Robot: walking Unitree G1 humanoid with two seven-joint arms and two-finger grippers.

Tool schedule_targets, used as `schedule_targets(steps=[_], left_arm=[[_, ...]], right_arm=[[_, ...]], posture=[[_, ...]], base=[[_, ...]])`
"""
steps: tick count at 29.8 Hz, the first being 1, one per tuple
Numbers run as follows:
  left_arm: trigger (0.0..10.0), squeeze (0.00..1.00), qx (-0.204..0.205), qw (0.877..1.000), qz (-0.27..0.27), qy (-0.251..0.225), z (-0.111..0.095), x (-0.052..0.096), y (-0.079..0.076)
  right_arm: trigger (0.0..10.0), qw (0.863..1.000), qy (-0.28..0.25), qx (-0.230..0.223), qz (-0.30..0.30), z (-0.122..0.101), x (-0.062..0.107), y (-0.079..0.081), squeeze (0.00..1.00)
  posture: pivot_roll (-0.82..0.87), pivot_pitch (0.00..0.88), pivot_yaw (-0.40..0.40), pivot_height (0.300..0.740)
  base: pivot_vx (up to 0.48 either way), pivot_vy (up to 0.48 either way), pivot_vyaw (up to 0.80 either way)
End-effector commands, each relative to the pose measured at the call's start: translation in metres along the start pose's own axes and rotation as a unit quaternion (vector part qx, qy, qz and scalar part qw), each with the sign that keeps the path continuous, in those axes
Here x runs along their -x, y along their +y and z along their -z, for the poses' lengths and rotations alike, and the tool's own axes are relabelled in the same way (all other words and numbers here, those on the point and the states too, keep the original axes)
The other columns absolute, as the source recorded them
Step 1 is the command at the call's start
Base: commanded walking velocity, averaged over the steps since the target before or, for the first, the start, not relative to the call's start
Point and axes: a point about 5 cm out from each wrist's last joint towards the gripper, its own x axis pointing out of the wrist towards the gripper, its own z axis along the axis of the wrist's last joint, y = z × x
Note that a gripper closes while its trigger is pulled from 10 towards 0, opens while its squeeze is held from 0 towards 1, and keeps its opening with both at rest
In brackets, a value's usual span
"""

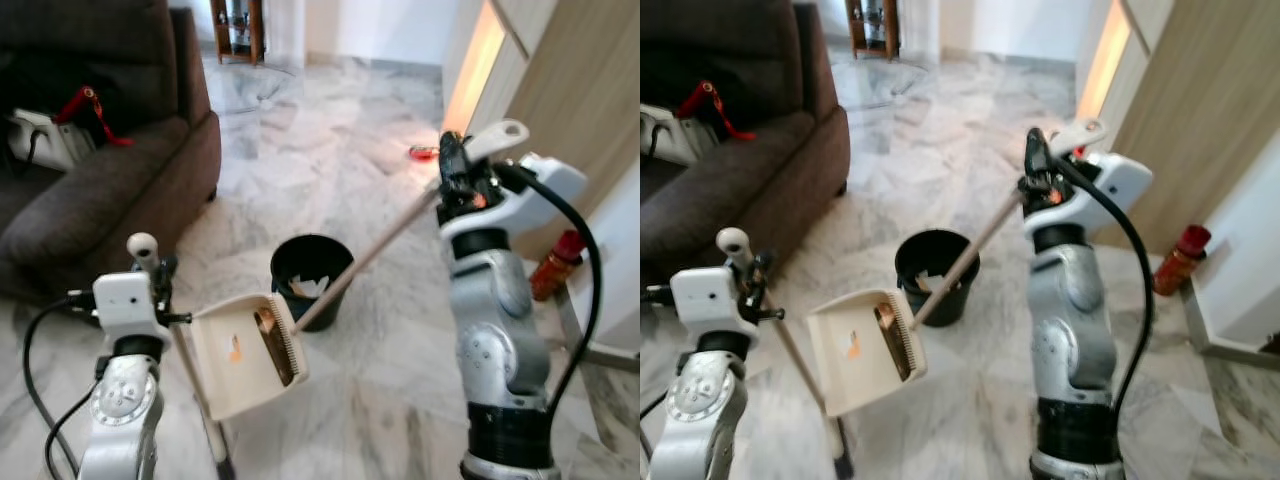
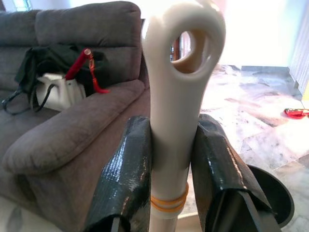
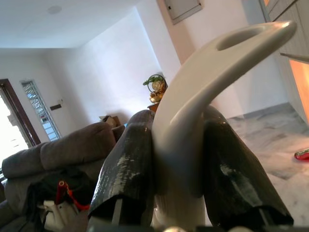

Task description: Sweep floor

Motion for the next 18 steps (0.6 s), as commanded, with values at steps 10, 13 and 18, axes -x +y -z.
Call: schedule_targets(steps=[10,13,18], left_arm=[[10.0,0.0,0.003,1.0,0.005,-0.022,-0.0093,-0.0009,-0.0025],[10.0,0.0,0.003,1.0,0.004,-0.022,-0.0093,-0.0009,-0.0024],[10.0,0.0,0.003,1.0,0.005,-0.022,-0.0093,-0.0009,-0.0029]], right_arm=[[10.0,0.999,-0.028,-0.027,-0.007,-0.0113,-0.002,0.0049,0.0],[10.0,0.999,-0.028,-0.028,-0.007,-0.0113,-0.0019,0.005,0.0],[10.0,0.999,-0.029,-0.028,-0.007,-0.0119,-0.0021,0.0048,0.0]], posture=[[0.02,0.07,0.003,0.74],[0.02,0.07,0.003,0.74],[0.01,0.069,0.003,0.74]], base=[[0.321,0.0,0.0],[0.322,0.0,0.0],[0.321,0.0,0.0]])
